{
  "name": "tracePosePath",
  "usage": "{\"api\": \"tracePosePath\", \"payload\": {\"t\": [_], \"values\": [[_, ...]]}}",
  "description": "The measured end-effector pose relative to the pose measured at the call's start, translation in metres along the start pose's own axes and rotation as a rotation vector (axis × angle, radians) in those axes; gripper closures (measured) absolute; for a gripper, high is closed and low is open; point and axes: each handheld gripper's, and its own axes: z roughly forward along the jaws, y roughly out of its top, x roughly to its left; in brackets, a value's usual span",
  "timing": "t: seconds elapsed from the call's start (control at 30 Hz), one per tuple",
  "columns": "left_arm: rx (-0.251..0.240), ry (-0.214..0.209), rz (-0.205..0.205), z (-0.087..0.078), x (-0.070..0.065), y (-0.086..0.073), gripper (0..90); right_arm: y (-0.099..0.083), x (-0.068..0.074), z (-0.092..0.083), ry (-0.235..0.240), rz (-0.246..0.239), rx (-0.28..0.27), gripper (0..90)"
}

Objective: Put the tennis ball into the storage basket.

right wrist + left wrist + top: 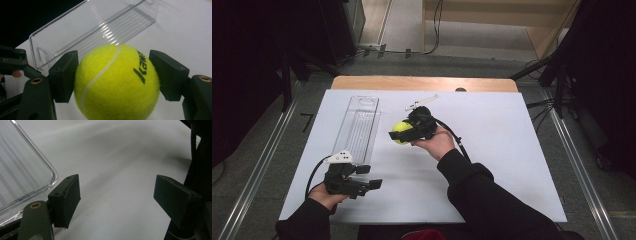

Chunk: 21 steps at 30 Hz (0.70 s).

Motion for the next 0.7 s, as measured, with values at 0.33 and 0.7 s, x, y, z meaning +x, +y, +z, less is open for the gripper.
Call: {"api": "tracePosePath", "payload": {"t": [0.33,0.7], "values": [[-0.001,0.001,0.001,0.0,0.0,0.0,22.2,0.012,0.005,0.008,0.002,-0.001,0.0,24.9],[0.001,-0.002,0.004,0.0,0.0,0.0,22.2,0.02,0.012,0.02,0.011,-0.017,-0.001,24.9]]}}
